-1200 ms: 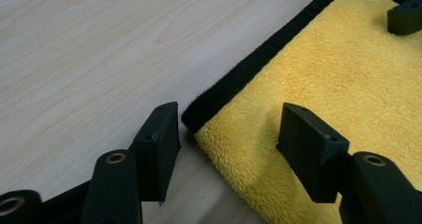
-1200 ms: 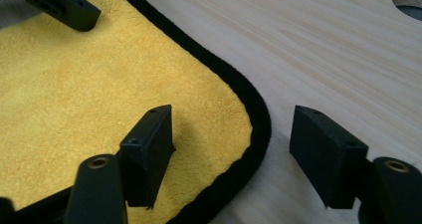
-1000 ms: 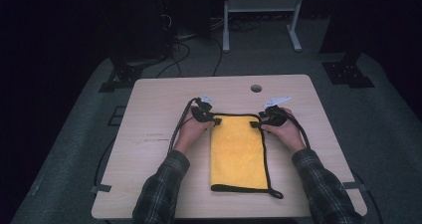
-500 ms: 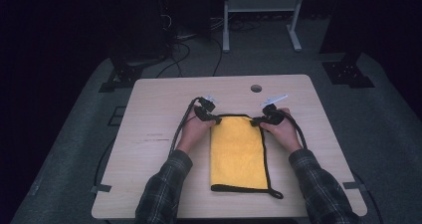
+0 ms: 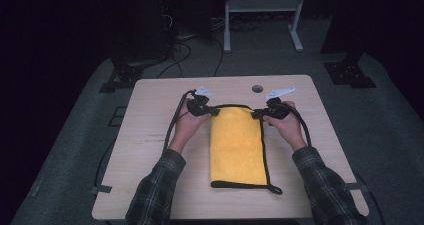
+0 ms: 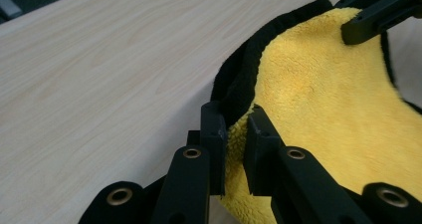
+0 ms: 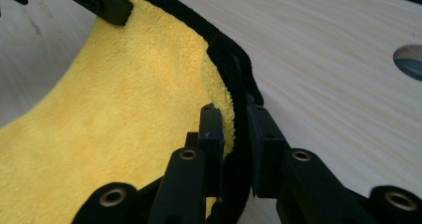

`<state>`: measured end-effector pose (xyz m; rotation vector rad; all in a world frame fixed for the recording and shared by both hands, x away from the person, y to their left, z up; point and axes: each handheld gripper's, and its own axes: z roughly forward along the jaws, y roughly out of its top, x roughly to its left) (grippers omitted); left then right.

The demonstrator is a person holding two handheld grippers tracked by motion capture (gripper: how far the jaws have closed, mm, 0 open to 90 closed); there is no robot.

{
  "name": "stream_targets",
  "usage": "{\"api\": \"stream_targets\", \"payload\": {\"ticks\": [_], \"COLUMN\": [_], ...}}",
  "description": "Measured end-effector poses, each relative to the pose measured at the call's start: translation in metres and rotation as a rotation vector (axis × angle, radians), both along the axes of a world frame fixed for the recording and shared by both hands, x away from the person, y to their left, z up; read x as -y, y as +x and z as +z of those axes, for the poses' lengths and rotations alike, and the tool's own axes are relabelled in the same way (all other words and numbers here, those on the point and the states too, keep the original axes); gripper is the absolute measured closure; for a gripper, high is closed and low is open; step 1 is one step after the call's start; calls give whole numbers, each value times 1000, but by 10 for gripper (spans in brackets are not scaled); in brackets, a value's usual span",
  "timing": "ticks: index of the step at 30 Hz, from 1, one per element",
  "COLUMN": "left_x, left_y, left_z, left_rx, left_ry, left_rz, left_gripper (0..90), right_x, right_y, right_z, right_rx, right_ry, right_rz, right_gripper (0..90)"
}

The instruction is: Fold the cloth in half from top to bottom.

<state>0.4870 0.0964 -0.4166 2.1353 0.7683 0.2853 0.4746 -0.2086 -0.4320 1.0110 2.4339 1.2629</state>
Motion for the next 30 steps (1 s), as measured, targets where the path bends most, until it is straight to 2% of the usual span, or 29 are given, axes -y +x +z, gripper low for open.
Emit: {"api": "stream_targets", "payload": {"ticks": [5, 10, 14, 17, 22, 30], "left_x": [-7, -14, -16, -16, -19, -24], "left_y": [-18, -35, -50, -63, -83, -113], "left_z": [5, 7, 8, 7, 2, -3], "left_rx": [-2, -37, -41, -47, -64, -75], "left_ry": [-41, -110, -116, -118, -147, -141], "left_rz": [-24, -50, -75, -100, -122, -169], "left_gripper": [806, 807, 808, 807, 807, 807], "right_x": [2, 7, 11, 12, 15, 14], "right_y": [-18, -36, -50, -62, -82, -112], "right_z": [6, 6, 5, 4, 3, -1], "right_rx": [22, 22, 19, 23, 17, 13], "right_ry": [37, 83, 100, 87, 93, 92], "right_rz": [34, 63, 87, 109, 136, 172], "right_gripper": [777, 777, 777, 776, 776, 775]}}
